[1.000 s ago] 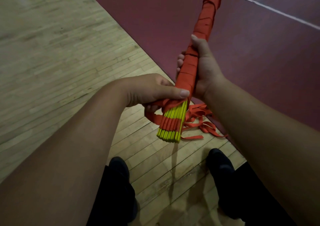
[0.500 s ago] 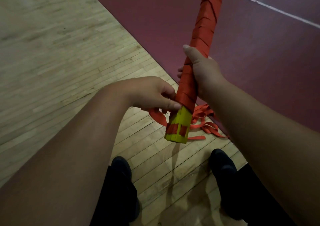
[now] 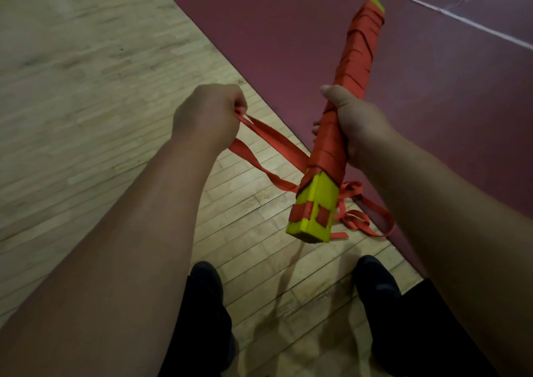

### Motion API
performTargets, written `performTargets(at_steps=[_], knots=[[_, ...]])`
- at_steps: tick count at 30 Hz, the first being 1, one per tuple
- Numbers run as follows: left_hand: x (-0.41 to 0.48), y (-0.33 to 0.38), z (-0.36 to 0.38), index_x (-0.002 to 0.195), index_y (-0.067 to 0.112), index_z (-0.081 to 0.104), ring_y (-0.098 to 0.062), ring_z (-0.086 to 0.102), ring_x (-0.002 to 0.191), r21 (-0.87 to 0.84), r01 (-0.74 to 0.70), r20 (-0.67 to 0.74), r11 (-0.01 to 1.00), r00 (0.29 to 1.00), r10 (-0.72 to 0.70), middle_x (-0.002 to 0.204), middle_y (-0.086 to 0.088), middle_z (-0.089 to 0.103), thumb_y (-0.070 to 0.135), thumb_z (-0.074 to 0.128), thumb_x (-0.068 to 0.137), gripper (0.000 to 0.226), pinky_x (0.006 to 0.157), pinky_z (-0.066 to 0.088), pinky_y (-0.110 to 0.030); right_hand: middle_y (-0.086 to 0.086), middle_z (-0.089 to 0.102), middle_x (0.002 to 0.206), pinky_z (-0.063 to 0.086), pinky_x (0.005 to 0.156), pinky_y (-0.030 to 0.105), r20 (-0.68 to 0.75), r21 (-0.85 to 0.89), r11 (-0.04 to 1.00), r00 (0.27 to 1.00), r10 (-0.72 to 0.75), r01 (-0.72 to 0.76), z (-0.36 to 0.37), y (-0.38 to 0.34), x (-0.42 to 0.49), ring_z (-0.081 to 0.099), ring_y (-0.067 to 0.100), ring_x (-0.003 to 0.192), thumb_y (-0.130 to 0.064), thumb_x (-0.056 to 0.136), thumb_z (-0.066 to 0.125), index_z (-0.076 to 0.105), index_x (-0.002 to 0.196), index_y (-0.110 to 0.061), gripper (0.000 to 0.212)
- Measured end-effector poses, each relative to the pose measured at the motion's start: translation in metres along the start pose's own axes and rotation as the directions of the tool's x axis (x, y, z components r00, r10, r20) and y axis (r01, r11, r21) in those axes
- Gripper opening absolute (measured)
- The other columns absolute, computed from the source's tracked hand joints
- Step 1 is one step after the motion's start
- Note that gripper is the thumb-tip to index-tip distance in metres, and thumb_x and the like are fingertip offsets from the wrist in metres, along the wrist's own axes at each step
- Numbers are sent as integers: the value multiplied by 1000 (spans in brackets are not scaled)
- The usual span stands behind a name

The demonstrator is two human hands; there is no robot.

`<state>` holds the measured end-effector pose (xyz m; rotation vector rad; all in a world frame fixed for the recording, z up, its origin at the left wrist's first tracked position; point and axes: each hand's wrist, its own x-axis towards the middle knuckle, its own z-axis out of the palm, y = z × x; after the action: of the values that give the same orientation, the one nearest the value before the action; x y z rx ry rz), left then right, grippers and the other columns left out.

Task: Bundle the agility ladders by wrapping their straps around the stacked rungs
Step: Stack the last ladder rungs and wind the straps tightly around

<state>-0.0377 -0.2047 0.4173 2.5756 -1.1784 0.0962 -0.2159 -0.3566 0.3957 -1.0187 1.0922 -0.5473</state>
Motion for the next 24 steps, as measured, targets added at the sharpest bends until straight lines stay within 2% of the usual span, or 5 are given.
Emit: performTargets(at_steps=[7,14,17,21,24], knots=[[8,-19,-13,101,29,79,-7,70,78,-308,142,-314,941,918,-241,92,11,73,36,67,106,15,70,57,-28,21,78,92,61,52,34,-7,-23,998,999,51,-51,-1,-4,3,76,23,59,-43,89,85,62,116,-5,52],[9,-24,-15,100,17,69,-22,66,93,-573,785,510,237,568,-646,100,-4,62,87,34,98,78,79,65,-48,17,77,78,67,62,43,31,-212,977,1000,0,6,-3,8,-7,75,27,61,-41,85,88,64,112,-7,50],[7,-21,-18,112,11,66,-21,70,82,-631,764,606,135,594,-529,94,-7,61,90,26,96,90,72,67,-47,15,77,76,64,58,38,60,-229,973,998,19,-5,3,9,-9,75,26,61,-44,84,88,66,110,-6,51],[19,-30,-17,128,34,71,-14,61,132,-821,325,108,470,896,-430,140,2,66,89,33,96,74,117,49,-48,16,77,77,63,55,36,55,-237,971,998,24,-10,7,10,-14,74,24,59,-44,87,86,66,105,-6,46],[23,-42,-26,147,42,57,-17,35,156,-497,-122,-411,859,905,-110,174,-4,30,75,54,97,60,124,43,-41,17,75,78,61,52,33,54,-313,949,998,-17,33,6,12,-19,71,23,56,-43,88,86,62,104,-10,44]])
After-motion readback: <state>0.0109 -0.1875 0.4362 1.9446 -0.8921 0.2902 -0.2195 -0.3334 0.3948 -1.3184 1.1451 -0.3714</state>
